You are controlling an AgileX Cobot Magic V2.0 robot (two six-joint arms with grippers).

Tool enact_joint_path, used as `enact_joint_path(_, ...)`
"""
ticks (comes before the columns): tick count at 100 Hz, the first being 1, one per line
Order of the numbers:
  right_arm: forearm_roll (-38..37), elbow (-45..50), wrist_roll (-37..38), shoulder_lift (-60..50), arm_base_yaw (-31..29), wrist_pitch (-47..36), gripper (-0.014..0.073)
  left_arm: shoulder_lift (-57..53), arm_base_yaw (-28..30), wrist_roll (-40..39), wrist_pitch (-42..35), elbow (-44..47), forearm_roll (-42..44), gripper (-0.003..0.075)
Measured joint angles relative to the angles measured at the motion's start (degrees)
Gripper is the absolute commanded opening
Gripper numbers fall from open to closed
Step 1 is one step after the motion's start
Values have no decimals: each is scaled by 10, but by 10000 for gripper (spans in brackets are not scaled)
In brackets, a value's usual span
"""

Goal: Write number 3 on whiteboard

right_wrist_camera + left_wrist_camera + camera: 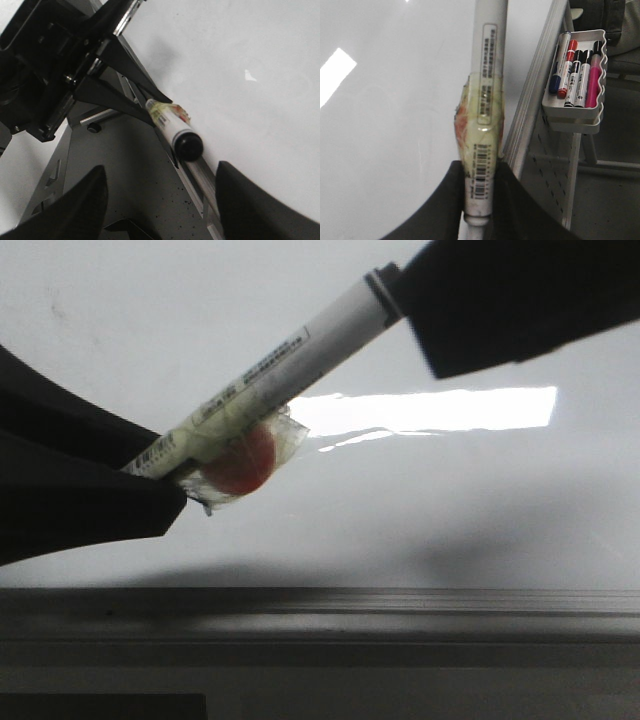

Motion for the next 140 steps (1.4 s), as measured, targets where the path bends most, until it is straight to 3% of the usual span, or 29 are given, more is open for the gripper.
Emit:
enact_joint_path(17,7,0,0,45,60,-73,414,0,0,0,-5,0,16,-20)
enact_joint_path(35,10,0,0,84,78,-123,381,0,0,1,-6,0,27,-20)
enact_joint_path(42,10,0,0,92,78,-130,276,0,0,1,-6,0,29,-20)
enact_joint_path(55,11,0,0,95,78,-145,-74,0,0,1,-6,0,29,-17)
enact_joint_path(65,14,-2,-1,95,81,-142,-64,0,0,9,-5,0,33,62)
enact_joint_path(79,17,-2,-1,95,82,-144,-64,0,0,10,-8,1,13,395)
enact_joint_path(87,17,-3,-1,95,82,-144,-64,-6,0,9,-9,1,-7,489)
enact_joint_path(110,18,-60,0,98,64,-89,-64,-63,30,8,25,1,-57,449)
enact_joint_path(140,-17,-148,6,131,-57,35,-63,-158,52,8,64,1,-62,444)
